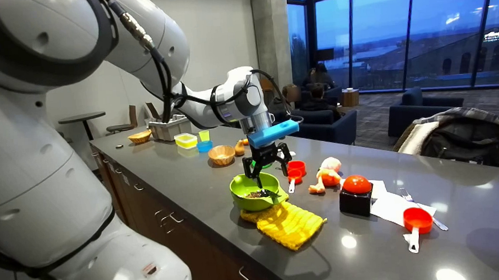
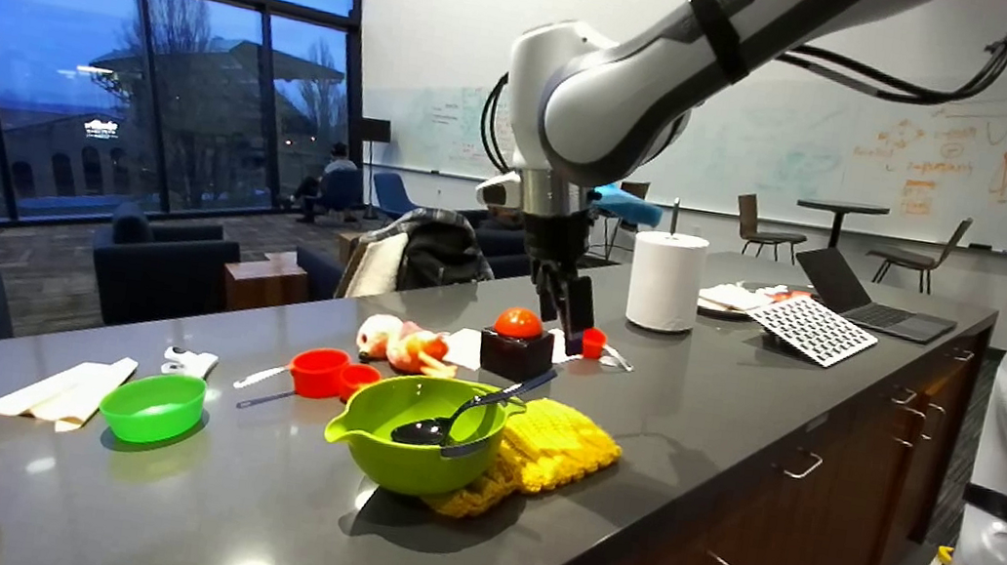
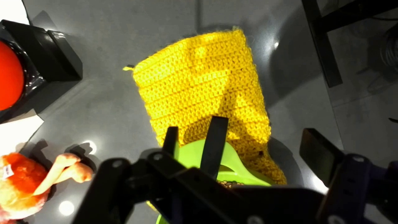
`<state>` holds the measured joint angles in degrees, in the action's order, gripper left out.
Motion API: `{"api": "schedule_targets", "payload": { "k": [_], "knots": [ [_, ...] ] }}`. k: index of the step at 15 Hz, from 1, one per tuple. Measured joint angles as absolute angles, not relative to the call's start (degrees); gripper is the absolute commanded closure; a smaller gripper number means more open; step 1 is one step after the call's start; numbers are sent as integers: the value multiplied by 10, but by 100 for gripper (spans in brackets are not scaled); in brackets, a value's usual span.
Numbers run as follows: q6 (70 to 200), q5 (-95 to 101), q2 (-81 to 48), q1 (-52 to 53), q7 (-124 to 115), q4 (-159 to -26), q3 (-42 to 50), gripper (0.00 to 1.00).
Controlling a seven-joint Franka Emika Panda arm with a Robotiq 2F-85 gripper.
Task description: Remove the black spoon from the green bowl
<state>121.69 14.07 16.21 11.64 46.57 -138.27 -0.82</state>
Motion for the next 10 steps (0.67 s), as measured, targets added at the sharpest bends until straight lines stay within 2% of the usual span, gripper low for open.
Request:
{"api": "schedule_targets", "payload": {
  "k": [6, 10],
  "knots": [
    [1218, 121, 108, 116, 469, -1359, -17, 0],
    [1216, 121, 33, 116, 466, -1288, -32, 0]
  ]
}}
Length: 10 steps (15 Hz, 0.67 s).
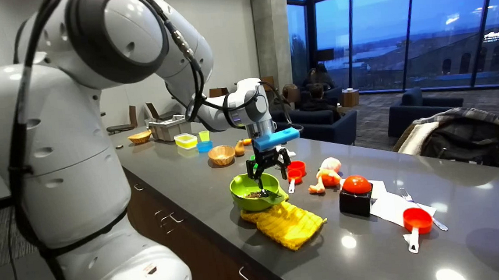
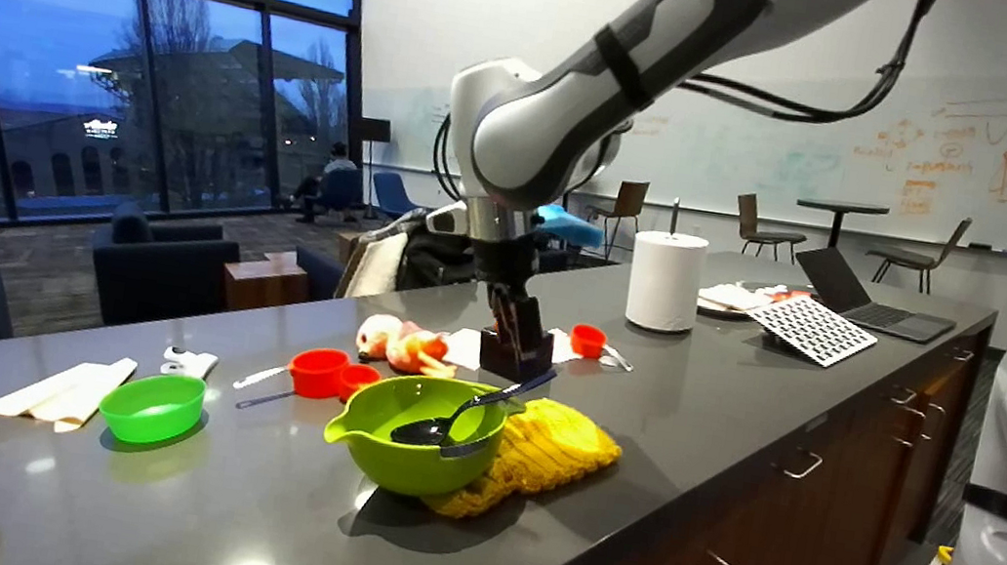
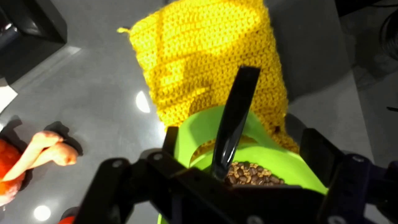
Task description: Remove the black spoon from the green bowl
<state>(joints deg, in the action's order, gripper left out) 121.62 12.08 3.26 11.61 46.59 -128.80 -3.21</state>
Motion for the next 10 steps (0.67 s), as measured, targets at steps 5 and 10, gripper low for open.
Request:
{"api": "schedule_targets", "payload": {
  "k": [5, 10],
  "knots": [
    [1213, 113, -90, 116, 401, -1172, -66, 0],
    [1172, 107, -134, 111, 283, -1146, -69, 0]
  ]
}}
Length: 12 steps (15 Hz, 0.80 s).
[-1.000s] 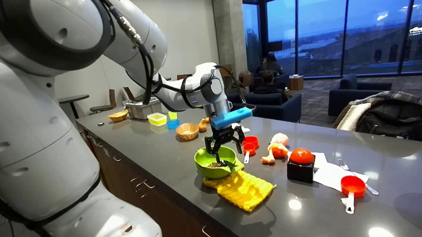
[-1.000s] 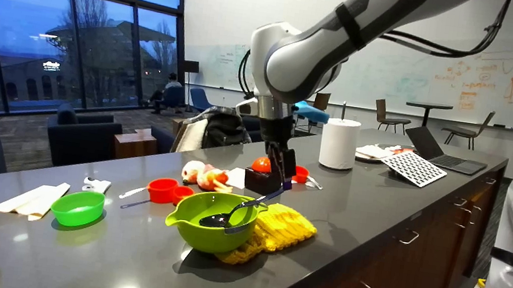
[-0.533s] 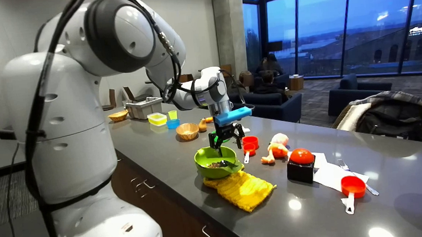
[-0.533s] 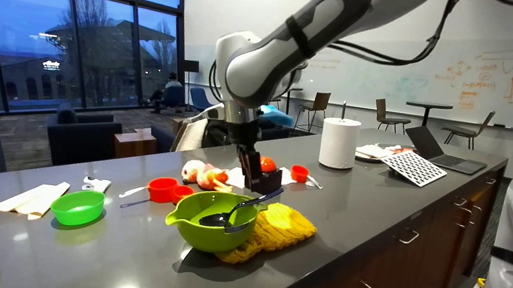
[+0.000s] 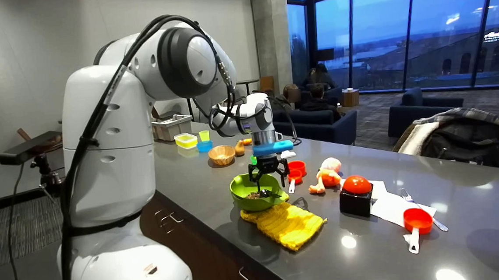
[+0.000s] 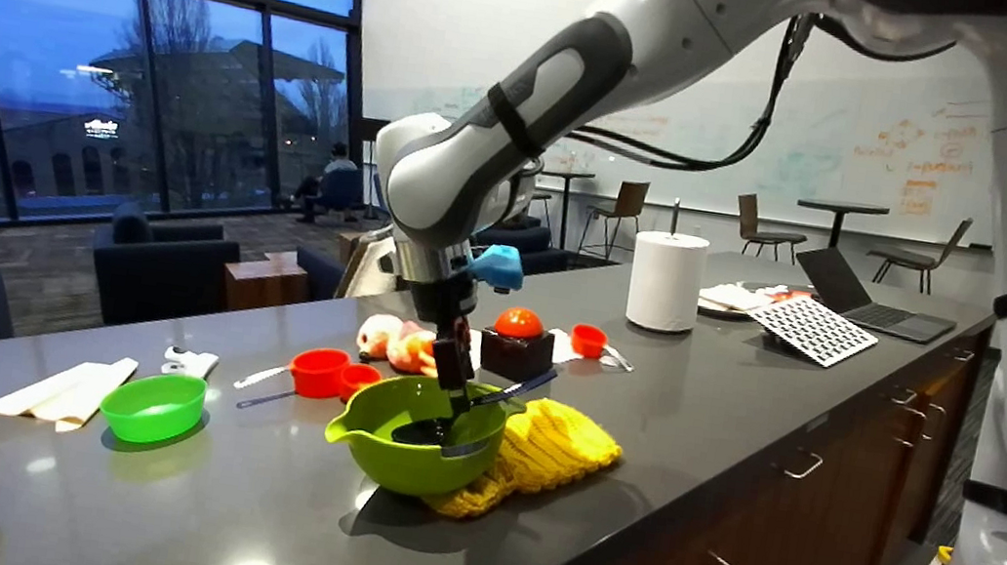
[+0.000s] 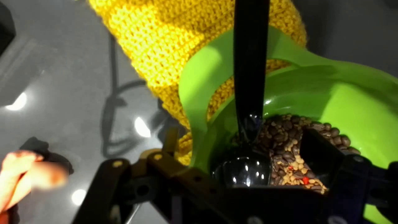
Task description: Remove the black spoon from the green bowl
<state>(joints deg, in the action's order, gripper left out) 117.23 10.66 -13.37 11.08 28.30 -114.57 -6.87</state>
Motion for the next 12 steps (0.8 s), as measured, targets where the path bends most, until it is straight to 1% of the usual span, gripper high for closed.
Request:
{"api": "schedule_targets", "payload": {
  "k": [5, 12],
  "knots": [
    [1107, 108, -132, 108, 229, -1095, -69, 0],
    [1102, 108, -132, 108, 225, -1091, -69, 0]
  ]
}}
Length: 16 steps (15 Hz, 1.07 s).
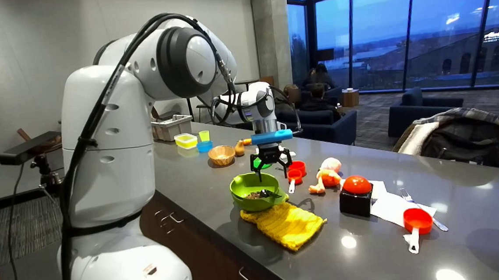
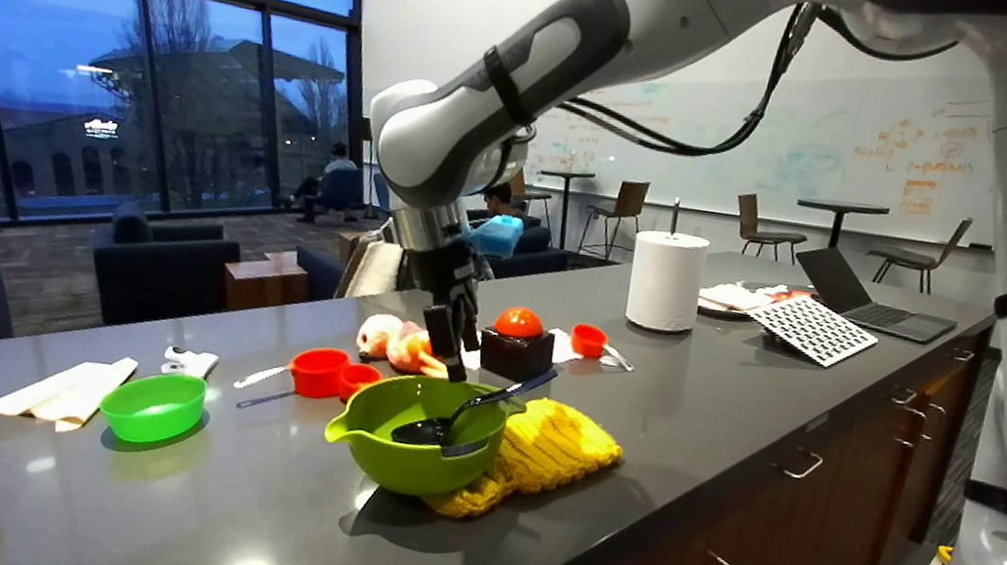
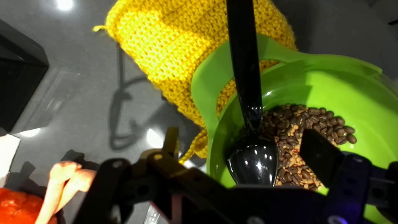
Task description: Remove the black spoon from the green bowl
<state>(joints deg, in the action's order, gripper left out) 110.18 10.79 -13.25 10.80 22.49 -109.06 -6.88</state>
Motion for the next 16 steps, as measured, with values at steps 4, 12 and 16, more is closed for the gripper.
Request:
{"api": "schedule_targets", "payload": {
  "k": [4, 12, 16],
  "knots": [
    [1102, 108, -132, 108, 224, -1091, -69, 0],
    [1098, 107, -146, 109, 205, -1083, -79, 0],
    [1077, 89, -160, 113, 173, -1078, -98, 0]
  ]
}}
